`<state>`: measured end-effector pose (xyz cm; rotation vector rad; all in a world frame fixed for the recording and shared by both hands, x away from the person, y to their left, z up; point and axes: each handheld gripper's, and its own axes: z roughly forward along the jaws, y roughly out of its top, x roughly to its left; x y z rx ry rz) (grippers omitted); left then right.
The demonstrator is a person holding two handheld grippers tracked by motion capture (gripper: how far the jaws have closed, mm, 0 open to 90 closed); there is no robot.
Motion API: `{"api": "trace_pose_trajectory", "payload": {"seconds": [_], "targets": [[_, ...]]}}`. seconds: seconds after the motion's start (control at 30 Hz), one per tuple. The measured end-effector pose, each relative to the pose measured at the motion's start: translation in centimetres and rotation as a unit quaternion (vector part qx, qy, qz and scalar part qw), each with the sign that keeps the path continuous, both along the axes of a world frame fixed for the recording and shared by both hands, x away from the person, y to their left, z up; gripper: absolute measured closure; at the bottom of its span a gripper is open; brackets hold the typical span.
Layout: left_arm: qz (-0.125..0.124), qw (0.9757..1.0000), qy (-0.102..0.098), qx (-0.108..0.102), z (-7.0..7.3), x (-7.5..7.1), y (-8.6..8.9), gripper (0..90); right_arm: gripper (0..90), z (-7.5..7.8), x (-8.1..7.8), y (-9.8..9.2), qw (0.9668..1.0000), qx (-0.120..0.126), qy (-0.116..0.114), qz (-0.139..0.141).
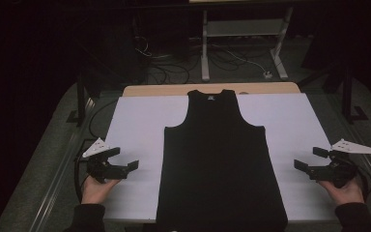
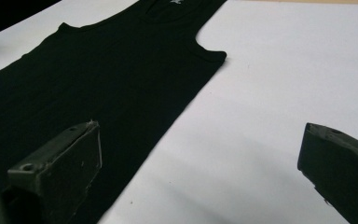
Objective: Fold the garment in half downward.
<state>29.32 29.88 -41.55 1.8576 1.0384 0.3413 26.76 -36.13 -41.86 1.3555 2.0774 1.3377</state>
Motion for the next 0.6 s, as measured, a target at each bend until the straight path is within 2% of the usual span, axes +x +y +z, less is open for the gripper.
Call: {"api": "trace_pose_trajectory", "payload": {"seconds": [0.6], "targets": [[-0.008,1.0000,-0.002,-0.002,0.16,-0.14,-0.13,0.0,0.0,0.22,-0.11,0.06,1.0000,-0.002,-0.005,0.003]]}}
